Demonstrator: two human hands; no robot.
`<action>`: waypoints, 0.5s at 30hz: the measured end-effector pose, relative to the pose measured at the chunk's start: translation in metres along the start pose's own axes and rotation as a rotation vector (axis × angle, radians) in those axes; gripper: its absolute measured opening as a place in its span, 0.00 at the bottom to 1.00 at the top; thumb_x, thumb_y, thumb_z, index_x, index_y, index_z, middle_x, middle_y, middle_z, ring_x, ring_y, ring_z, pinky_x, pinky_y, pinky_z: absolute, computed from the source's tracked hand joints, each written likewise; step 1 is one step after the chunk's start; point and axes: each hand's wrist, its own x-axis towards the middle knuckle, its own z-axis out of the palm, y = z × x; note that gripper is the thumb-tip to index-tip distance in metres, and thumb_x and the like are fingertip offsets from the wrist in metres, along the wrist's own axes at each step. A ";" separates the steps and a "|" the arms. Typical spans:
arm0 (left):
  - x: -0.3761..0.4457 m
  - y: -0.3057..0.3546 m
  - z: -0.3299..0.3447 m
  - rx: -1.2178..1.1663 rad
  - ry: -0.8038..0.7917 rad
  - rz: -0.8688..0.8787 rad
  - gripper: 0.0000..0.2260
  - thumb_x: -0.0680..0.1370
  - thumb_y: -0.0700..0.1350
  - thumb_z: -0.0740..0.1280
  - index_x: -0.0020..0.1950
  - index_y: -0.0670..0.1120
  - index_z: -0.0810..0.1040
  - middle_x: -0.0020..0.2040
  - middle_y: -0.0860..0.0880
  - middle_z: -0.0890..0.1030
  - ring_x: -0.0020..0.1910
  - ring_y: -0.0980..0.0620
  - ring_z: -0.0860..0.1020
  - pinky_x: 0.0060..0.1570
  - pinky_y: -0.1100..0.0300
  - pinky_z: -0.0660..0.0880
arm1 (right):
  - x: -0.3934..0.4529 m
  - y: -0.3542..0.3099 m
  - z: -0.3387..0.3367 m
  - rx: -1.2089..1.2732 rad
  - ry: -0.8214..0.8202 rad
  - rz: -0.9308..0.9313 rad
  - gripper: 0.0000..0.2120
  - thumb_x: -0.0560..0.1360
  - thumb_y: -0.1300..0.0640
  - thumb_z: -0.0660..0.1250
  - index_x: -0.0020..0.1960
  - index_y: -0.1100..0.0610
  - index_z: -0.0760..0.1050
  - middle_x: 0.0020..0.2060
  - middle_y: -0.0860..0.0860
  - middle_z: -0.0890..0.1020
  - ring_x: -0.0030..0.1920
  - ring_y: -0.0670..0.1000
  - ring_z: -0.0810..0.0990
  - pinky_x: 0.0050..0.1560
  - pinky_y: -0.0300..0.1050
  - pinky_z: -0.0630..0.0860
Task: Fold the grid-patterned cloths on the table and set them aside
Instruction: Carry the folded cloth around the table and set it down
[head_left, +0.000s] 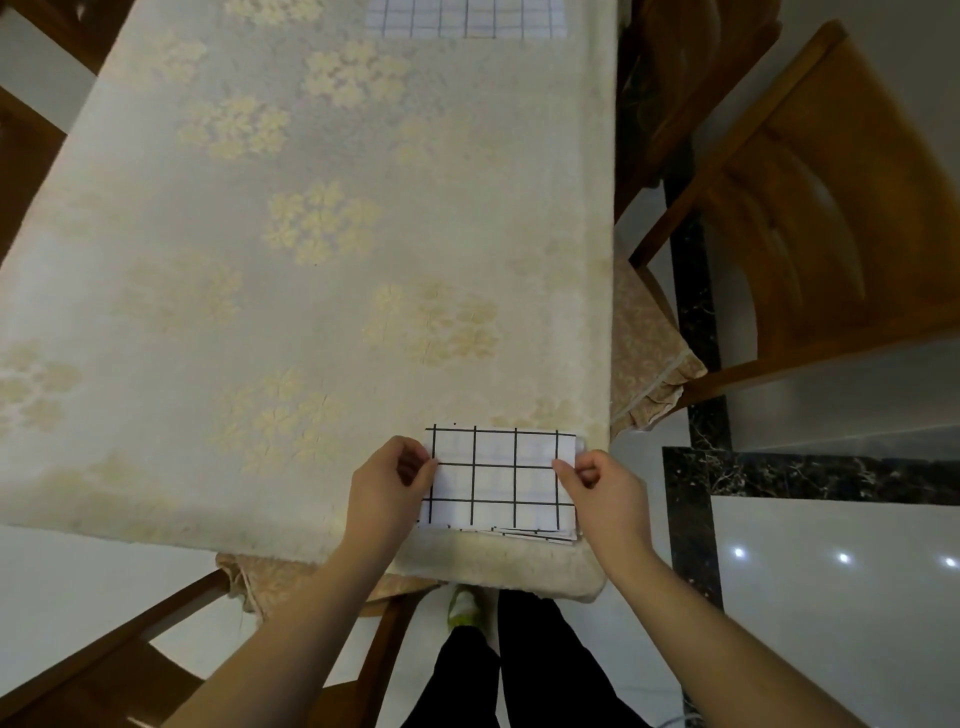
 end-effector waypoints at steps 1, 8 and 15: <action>0.000 0.000 0.000 0.009 -0.002 0.006 0.03 0.76 0.45 0.71 0.45 0.50 0.77 0.38 0.55 0.80 0.37 0.60 0.78 0.33 0.74 0.69 | 0.000 0.000 0.000 -0.011 -0.005 0.002 0.10 0.75 0.50 0.72 0.41 0.55 0.77 0.31 0.46 0.78 0.32 0.44 0.75 0.30 0.30 0.70; 0.003 -0.007 0.004 0.044 0.012 0.081 0.04 0.76 0.45 0.72 0.47 0.50 0.78 0.42 0.54 0.79 0.40 0.61 0.77 0.37 0.73 0.70 | -0.002 0.003 0.000 -0.032 -0.018 -0.003 0.12 0.75 0.48 0.71 0.42 0.56 0.76 0.33 0.48 0.79 0.33 0.46 0.76 0.30 0.29 0.70; 0.002 -0.008 0.010 0.369 0.178 0.595 0.16 0.77 0.53 0.61 0.57 0.45 0.79 0.57 0.46 0.78 0.56 0.49 0.75 0.52 0.56 0.70 | -0.007 -0.009 0.005 -0.309 0.255 -0.286 0.19 0.79 0.42 0.56 0.56 0.55 0.76 0.50 0.51 0.77 0.49 0.53 0.77 0.47 0.48 0.73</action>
